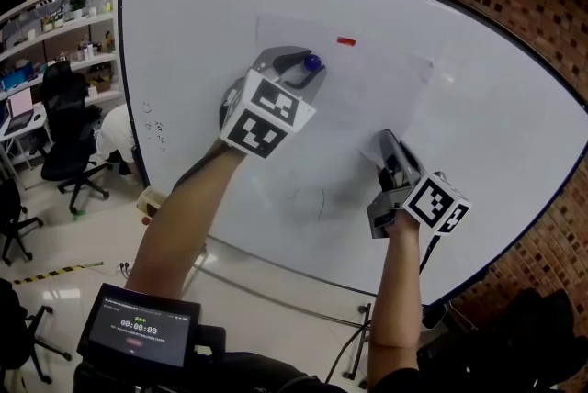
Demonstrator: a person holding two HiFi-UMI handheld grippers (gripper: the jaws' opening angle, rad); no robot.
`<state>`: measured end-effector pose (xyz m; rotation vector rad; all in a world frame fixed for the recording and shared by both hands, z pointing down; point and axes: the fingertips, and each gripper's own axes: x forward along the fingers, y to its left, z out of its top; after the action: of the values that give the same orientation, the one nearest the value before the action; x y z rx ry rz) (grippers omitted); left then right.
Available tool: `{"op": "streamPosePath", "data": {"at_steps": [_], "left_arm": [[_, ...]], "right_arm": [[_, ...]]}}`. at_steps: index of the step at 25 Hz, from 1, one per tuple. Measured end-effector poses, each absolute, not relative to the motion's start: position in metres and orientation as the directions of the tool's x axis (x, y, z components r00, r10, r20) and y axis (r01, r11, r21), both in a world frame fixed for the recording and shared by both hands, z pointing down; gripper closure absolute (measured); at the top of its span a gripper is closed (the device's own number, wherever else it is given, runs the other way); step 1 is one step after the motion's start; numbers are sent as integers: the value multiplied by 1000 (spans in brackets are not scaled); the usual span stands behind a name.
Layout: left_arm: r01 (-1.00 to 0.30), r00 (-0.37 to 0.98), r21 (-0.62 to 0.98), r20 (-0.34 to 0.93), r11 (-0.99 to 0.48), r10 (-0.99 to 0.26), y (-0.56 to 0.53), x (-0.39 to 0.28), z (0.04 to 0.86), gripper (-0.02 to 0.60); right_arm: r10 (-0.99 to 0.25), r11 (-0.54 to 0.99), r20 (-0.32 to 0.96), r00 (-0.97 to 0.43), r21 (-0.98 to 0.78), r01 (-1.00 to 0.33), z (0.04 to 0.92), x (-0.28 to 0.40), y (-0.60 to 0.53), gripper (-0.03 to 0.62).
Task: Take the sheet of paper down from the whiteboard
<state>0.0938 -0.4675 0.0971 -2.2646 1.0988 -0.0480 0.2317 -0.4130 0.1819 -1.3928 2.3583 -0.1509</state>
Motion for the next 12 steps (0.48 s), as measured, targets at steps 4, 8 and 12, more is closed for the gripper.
{"op": "streamPosePath", "data": {"at_steps": [4,8,12], "left_arm": [[-732,644,-466,-237,-497,-727,-458,86,99,459],[-768,631,-347,-265,-538,-730,-440,69,120,459],[-808,589,-215,-306,-548,-748,-424,48,129,459]], "right_arm": [[-873,463,-298,-387,-255,-849,177,238,-410,582],[-876,442,-314,-367,-214,-871,185,232,-396,582],[-877,433,-318,-360,-197,-880,188,226,-388,582]]}}
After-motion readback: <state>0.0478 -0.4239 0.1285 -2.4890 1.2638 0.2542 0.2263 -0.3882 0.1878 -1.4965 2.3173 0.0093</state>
